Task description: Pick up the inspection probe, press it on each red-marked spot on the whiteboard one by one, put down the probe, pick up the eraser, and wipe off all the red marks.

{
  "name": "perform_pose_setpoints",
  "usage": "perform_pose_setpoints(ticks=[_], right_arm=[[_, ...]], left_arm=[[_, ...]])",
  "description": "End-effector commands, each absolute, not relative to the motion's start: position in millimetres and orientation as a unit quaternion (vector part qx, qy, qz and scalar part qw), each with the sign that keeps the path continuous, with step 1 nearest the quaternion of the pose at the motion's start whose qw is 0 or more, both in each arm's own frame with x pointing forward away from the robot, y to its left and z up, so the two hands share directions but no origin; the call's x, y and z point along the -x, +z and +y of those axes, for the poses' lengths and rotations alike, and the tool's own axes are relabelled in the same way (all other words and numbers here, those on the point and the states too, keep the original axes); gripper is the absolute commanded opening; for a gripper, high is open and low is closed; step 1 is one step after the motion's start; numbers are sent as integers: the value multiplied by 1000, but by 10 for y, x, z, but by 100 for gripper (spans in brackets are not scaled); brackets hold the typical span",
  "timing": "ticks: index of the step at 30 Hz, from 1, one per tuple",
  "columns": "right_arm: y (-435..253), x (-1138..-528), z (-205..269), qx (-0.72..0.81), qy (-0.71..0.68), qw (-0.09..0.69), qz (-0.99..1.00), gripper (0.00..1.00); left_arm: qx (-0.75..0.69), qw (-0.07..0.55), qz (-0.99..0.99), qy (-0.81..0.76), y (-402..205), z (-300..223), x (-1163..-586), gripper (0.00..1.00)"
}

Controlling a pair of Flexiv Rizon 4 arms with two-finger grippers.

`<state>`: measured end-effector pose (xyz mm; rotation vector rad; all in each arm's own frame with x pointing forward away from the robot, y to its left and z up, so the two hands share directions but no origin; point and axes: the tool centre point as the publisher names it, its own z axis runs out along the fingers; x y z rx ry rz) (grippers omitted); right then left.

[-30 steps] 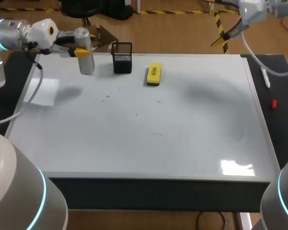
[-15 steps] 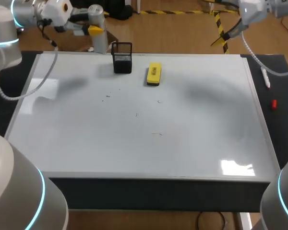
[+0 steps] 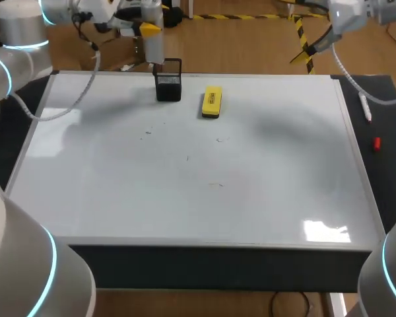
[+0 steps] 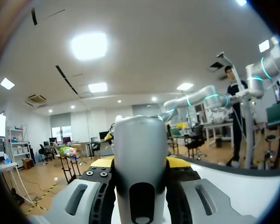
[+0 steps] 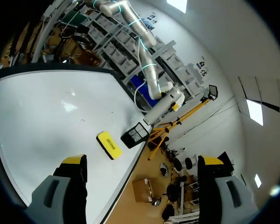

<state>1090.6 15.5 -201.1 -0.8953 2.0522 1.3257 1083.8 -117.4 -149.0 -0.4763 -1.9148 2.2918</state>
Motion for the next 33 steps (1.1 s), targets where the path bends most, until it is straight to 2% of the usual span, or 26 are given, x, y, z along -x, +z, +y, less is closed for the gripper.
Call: perform_pose_setpoints(ticks=[1,33], right_arm=[[-2003,-10910,147,334,489,265,761,100],[-2003,-10910,147,334,489,265,761,100]], left_arm=[[205,104,-622,748,-1540,-1294,-10934,0],[190,96,-624,752,-2062,-1426,-11126,0]])
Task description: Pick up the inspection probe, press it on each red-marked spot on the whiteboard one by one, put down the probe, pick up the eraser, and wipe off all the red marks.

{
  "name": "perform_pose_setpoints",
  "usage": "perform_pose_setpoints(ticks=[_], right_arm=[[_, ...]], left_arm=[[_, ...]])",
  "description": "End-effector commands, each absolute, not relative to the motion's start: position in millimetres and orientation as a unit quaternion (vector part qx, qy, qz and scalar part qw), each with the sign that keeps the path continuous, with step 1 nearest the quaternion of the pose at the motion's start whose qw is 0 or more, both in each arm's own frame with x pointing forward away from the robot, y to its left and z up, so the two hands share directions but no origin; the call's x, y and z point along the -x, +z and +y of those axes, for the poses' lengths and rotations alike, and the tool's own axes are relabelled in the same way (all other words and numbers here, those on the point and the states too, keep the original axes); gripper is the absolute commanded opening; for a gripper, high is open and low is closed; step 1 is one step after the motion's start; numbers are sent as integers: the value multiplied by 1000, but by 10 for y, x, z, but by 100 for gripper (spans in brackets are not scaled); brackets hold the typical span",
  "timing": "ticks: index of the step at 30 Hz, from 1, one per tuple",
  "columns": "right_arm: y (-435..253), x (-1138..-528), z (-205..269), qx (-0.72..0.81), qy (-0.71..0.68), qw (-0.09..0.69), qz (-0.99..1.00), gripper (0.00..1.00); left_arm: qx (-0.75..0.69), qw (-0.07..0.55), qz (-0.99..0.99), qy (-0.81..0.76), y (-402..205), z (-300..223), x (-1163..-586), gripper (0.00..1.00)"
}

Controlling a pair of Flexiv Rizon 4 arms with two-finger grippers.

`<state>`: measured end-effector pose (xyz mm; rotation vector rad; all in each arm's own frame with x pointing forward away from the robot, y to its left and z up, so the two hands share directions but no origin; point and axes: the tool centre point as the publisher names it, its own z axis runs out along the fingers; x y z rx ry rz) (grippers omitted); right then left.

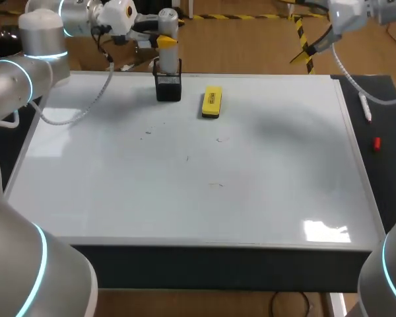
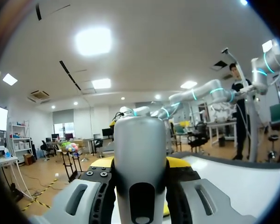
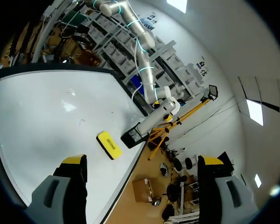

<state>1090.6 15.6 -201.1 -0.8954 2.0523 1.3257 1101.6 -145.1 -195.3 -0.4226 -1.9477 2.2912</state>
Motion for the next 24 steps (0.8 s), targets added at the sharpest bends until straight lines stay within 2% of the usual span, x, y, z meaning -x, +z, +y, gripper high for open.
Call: perform_pose_setpoints(ticks=[1,24], right_arm=[[-2003,-10910,147,334,489,265,761,100],[-2003,-10910,147,334,489,265,761,100]], left_arm=[[189,96,-624,752,-2084,-1420,-11129,0],[149,113,-605,774,-2691,-1410,-11302,0]])
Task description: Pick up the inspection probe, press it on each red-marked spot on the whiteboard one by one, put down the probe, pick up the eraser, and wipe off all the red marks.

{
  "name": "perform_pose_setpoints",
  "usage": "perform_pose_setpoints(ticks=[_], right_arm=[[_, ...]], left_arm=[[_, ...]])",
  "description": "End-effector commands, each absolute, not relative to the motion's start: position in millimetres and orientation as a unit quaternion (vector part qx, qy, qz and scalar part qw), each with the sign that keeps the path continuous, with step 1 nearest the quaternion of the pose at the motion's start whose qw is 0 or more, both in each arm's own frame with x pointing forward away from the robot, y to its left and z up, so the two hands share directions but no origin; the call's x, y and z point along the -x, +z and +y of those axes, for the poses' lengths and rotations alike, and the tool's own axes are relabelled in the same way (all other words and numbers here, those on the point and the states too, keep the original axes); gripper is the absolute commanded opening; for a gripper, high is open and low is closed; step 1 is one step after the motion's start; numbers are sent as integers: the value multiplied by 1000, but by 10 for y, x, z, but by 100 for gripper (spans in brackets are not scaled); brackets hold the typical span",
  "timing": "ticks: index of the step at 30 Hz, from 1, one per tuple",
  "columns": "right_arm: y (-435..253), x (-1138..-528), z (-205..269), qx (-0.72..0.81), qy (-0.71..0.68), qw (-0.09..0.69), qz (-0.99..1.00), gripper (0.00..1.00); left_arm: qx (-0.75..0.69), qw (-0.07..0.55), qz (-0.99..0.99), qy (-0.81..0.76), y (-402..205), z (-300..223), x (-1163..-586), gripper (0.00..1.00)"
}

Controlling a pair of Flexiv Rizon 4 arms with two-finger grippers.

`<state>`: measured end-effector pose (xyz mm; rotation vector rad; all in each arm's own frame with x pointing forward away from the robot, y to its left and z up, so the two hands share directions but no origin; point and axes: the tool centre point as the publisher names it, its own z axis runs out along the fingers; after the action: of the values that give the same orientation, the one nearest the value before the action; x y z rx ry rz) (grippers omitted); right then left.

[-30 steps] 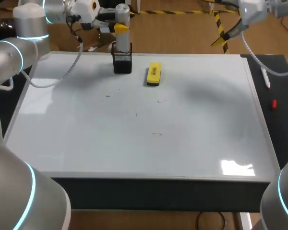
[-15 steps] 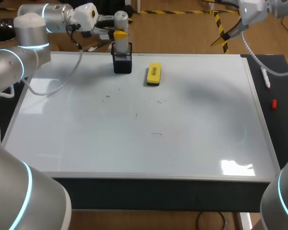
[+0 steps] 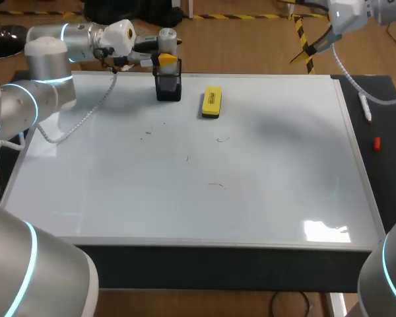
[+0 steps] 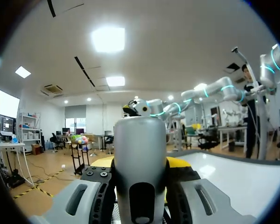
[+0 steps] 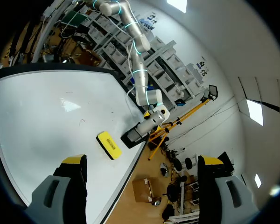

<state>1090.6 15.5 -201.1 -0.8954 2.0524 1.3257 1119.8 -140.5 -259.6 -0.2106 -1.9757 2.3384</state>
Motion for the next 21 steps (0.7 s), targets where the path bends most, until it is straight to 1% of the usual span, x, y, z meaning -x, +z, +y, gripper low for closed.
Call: perform_pose_setpoints(ticks=[1,7,8,9,10,16,21], right_arm=[[-2003,-10910,147,334,489,265,761,100],[-2003,-10910,147,334,489,265,761,100],[-2003,-10910,147,334,489,265,761,100],[-2003,-10910,147,334,489,265,761,100],[-2003,-10910,147,334,489,265,761,100],[-2003,-10910,147,334,489,265,761,100],[-2003,-10910,147,334,489,265,761,100]], left_arm=[[149,113,-605,774,-2702,-1413,-11301,0],[139,112,-603,777,-2763,-1426,-11316,0],[139,112,-603,778,-2764,-1427,-11315,47],[138,112,-603,778,-2762,-1428,-11311,96],[138,112,-603,778,-2758,-1430,-11306,100],[138,106,-605,777,-2625,-1406,-11235,100],[133,99,-609,776,-2248,-1279,-10973,100]])
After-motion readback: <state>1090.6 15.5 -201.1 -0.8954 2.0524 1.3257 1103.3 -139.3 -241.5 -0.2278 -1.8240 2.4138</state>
